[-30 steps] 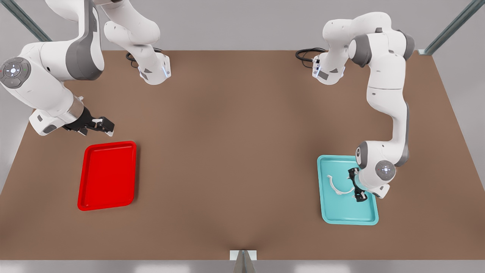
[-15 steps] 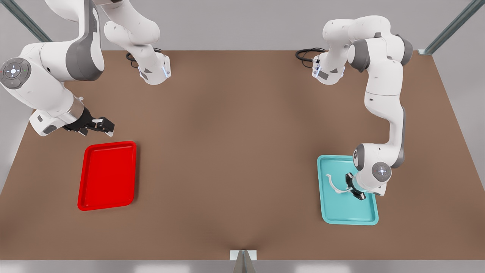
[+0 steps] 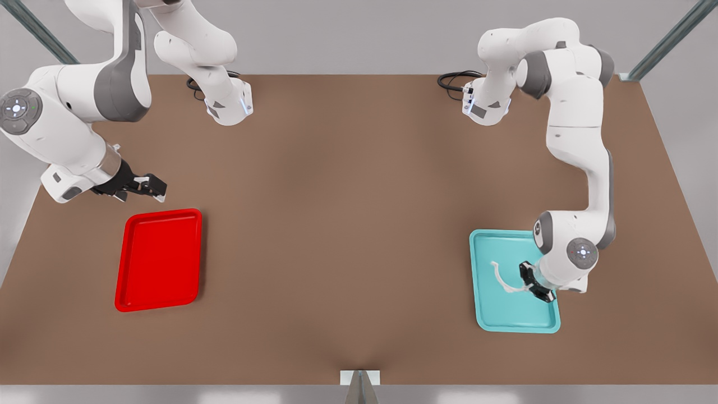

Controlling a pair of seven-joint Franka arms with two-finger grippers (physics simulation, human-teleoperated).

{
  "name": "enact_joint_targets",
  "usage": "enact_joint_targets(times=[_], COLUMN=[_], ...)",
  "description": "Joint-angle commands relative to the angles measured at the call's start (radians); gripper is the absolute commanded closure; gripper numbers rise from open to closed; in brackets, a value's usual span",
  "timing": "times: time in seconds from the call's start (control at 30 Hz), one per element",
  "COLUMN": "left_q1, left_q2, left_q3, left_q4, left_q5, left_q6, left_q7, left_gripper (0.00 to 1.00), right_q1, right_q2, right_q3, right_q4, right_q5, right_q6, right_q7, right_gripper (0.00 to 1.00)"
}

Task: Take the drainage pipe clamp from the left arm, pass it to the right arm, and place it in the plate on the right side

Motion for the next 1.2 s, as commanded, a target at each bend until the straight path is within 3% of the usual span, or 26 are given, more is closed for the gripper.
enact_joint_targets(times=[0.0, 0.2, 0.3, 0.5, 0.8, 1.17], left_q1=[-0.011, -0.255, -0.407, -0.543, -0.615, -0.615], left_q2=[-0.052, -0.057, -0.04, -0.023, -0.003, 0.007], left_q3=[-0.002, -0.01, -0.011, -0.011, -0.01, -0.011], left_q4=[0.014, 0.072, 0.123, 0.169, 0.199, 0.199], left_q5=[-0.075, -0.342, -0.364, -0.414, -0.407, -0.41], left_q6=[-0.237, -0.285, -0.188, 0.05, 0.087, 0.087], left_q7=[-0.073, -0.758, -1.036, -1.446, -1.297, -1.298], left_gripper=[0.79, 0.79, 0.79, 0.79, 0.79, 0.79], right_q1=[0.001, 0.003, 0.027, 0.297, 0.418, 0.463], right_q2=[-0.001, 0.004, 0.051, 0.252, 0.436, 0.504], right_q3=[0.001, 0.002, 0.034, 0.047, 0.07, 0.119], right_q4=[-0.001, 0.002, 0.062, 0.188, 0.249, 0.194], right_q5=[0.001, 0.001, -0.001, -0.007, -0.004, 0.002], right_q6=[-0.002, -0.006, 0.003, 0.076, 0.303, 0.448], right_q7=[-0.082, -0.085, -0.071, 0.147, 0.443, 0.417], right_gripper=[0.0, 0.0, 0.0, 0.0, 0.0, 0.0])
